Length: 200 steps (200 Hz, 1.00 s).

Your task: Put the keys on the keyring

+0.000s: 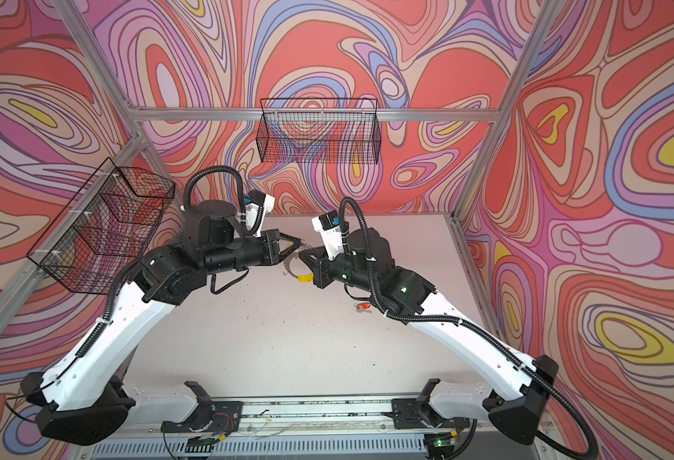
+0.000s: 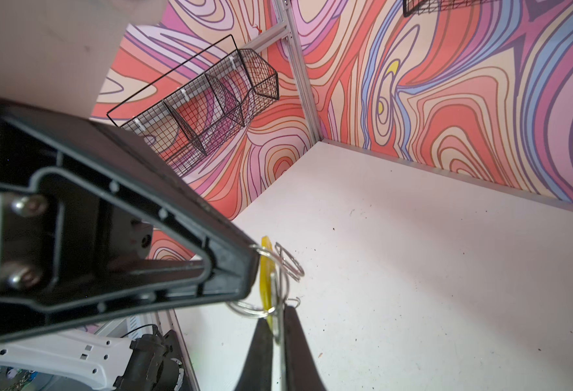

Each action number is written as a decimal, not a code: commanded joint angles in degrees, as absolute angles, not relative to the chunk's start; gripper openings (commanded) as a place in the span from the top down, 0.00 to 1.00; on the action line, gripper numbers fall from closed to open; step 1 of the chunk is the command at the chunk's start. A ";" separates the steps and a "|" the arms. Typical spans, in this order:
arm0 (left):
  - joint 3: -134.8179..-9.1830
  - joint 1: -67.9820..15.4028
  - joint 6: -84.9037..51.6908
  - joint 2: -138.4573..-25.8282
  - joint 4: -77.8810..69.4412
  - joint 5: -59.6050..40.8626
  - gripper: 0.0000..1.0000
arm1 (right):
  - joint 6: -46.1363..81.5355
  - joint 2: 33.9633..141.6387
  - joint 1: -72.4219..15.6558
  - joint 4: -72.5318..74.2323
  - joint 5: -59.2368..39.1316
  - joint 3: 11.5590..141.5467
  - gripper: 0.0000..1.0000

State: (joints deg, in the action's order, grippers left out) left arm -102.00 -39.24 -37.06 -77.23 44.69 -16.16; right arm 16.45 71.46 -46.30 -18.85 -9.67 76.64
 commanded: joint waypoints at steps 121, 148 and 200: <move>-137.50 -41.83 -22.67 -103.17 91.27 -15.65 1.00 | 3.78 68.79 -46.04 -39.14 -6.32 82.77 0.35; -137.37 -42.25 -25.31 -103.41 91.19 -13.87 1.00 | 5.06 67.25 -46.05 -32.74 -6.16 76.53 0.34; -134.87 -43.59 -30.04 -102.18 88.48 -9.22 1.00 | 4.10 67.41 -46.05 -22.86 -7.38 70.01 0.30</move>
State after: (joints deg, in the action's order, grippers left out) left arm -135.96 -43.07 -27.09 -103.61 88.31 -12.73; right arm 4.99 68.25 -45.98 -29.95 -6.42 70.76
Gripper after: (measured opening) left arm 0.047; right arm 0.704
